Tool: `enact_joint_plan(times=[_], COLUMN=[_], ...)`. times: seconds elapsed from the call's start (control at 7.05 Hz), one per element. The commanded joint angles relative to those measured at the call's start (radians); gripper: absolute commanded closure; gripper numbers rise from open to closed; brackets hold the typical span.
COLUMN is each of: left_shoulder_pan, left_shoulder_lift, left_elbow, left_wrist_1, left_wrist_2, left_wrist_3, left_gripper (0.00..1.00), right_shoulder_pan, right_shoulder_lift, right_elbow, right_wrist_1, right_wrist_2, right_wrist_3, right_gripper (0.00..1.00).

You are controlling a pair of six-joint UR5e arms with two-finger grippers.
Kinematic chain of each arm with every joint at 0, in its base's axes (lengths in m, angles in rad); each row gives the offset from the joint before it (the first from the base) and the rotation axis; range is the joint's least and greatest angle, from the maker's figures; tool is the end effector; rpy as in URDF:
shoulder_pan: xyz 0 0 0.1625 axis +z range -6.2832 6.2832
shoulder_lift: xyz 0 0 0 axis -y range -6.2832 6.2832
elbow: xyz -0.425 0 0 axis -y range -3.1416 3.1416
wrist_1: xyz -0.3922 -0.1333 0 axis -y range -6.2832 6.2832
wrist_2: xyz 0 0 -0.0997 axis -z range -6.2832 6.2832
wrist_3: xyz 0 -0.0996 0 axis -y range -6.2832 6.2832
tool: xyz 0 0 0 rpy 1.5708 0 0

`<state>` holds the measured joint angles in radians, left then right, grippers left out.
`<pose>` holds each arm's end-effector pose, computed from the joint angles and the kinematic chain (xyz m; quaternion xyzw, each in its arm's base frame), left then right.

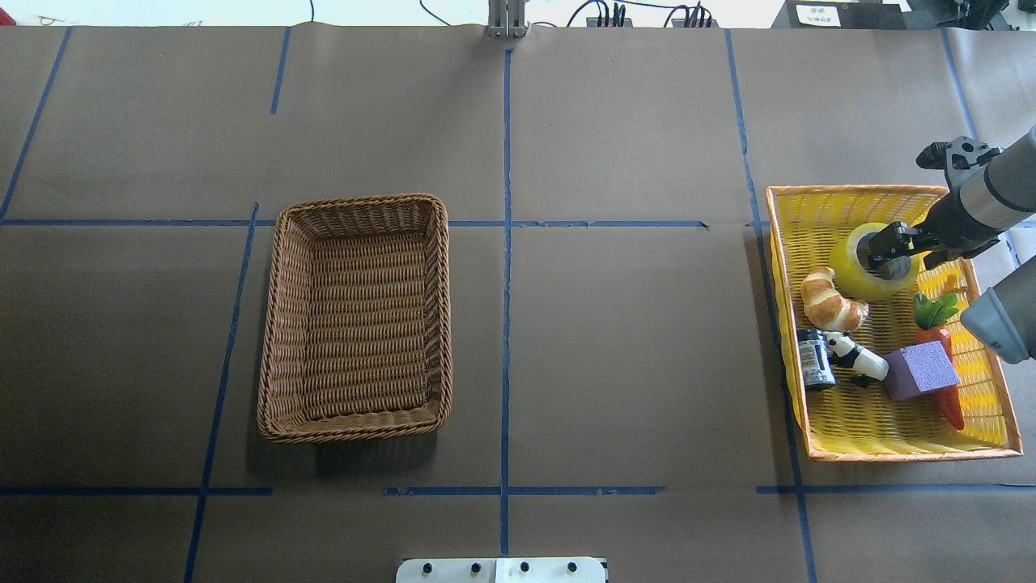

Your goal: Move tape to another basket

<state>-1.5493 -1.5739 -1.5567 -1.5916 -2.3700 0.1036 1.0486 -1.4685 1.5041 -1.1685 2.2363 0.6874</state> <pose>-0.0513 -0.4951 0.6603 0.0205 0.3885 0.0595 0.9193 -0.2165 -0.5202 0.6000 -0.0124 -0.3790 0.0054 0.9253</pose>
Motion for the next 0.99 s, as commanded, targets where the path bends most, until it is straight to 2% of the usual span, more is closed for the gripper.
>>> enact_joint_plan(times=[0.0,0.14,0.43,0.71,0.85], left_shoulder_pan=[0.0,0.0,0.0,-0.002,0.0], left_shoulder_lift=[0.0,0.0,0.0,0.006,0.005], left_elbow=[0.0,-0.002,-0.005,-0.035,-0.042], left_wrist_1=[-0.001,-0.001,-0.001,0.001,-0.001], left_wrist_2=[0.0,0.0,-0.002,-0.055,-0.058], left_wrist_3=[0.001,-0.001,-0.001,-0.004,-0.004], left_gripper=[0.0,0.0,0.0,0.0,0.0], right_shoulder_pan=[0.001,0.001,0.031,0.076,0.085], right_shoulder_lift=[-0.009,-0.021,-0.044,-0.058,-0.055], right_elbow=[0.011,0.019,0.045,0.17,0.221], right_wrist_1=[0.003,0.001,0.0,-0.014,-0.013], right_wrist_2=[0.002,-0.001,0.011,0.022,0.061], right_wrist_3=[-0.011,-0.009,-0.009,0.004,0.007], right_gripper=[0.96,1.0,1.0,1.0,1.0])
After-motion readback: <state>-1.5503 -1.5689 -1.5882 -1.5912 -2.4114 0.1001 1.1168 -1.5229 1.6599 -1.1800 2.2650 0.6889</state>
